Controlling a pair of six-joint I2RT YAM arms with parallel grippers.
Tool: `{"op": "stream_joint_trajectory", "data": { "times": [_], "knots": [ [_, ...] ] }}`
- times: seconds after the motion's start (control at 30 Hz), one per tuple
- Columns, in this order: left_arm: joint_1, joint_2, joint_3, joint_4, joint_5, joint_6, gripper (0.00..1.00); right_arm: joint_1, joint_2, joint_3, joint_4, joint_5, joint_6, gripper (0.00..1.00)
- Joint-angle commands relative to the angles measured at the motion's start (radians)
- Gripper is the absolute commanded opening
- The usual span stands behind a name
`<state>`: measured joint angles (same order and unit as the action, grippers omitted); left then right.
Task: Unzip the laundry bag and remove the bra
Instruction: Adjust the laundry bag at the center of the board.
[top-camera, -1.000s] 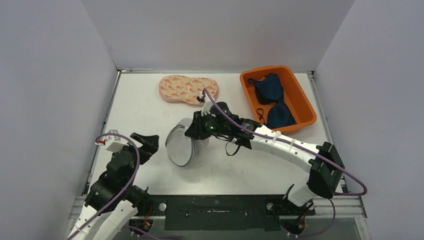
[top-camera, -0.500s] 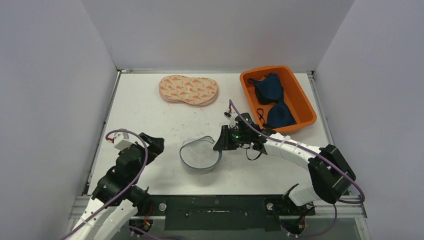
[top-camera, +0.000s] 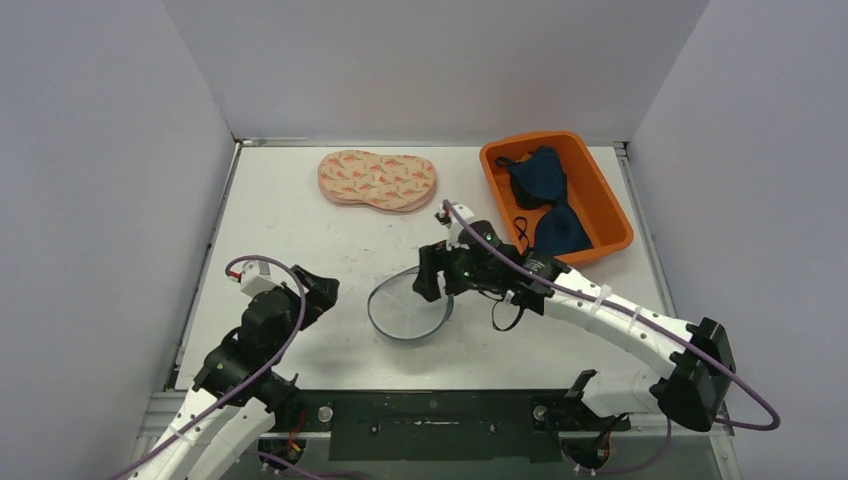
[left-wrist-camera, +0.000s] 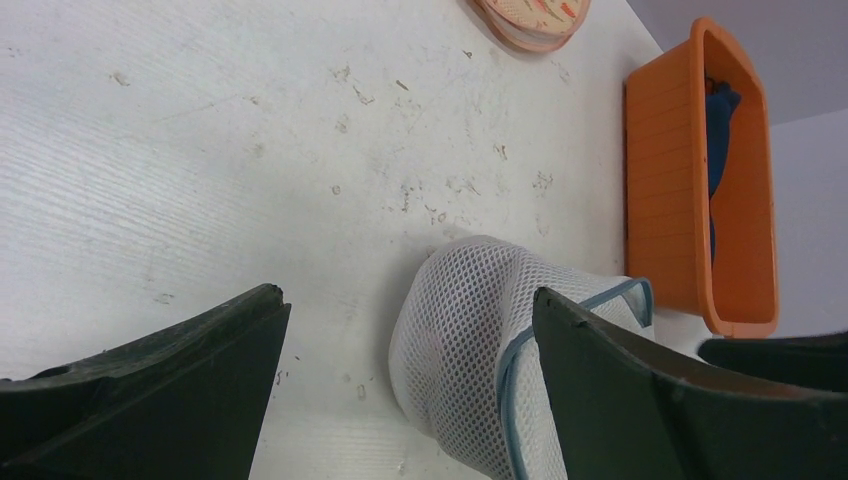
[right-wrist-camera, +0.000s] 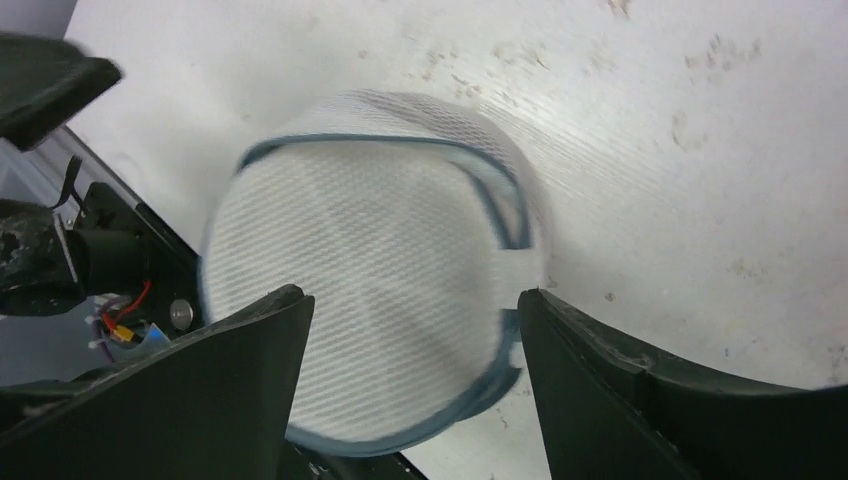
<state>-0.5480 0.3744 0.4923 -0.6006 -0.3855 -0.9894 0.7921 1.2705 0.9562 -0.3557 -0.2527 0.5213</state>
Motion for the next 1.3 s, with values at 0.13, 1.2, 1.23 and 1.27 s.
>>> {"op": "stream_joint_trajectory", "data": {
  "times": [0.13, 1.2, 1.23, 1.27],
  "knots": [
    [0.004, -0.007, 0.034, -0.058, -0.067, -0.026, 0.92, 0.620, 0.090, 0.350, -0.273, 0.749, -0.237, 0.76],
    [0.005, -0.029, -0.020, 0.008, 0.021, -0.045, 0.91, 0.777, 0.336, 0.379, -0.129, 0.986, -0.388, 0.05],
    [0.005, -0.024, -0.020, 0.024, 0.033, -0.041, 0.91, 0.771, 0.314, 0.360, -0.116, 0.969, -0.373, 0.05],
    [0.005, -0.016, -0.020, 0.037, 0.045, -0.039, 0.91, 0.762, 0.289, 0.342, -0.099, 0.954, -0.359, 0.05]
  ]
}}
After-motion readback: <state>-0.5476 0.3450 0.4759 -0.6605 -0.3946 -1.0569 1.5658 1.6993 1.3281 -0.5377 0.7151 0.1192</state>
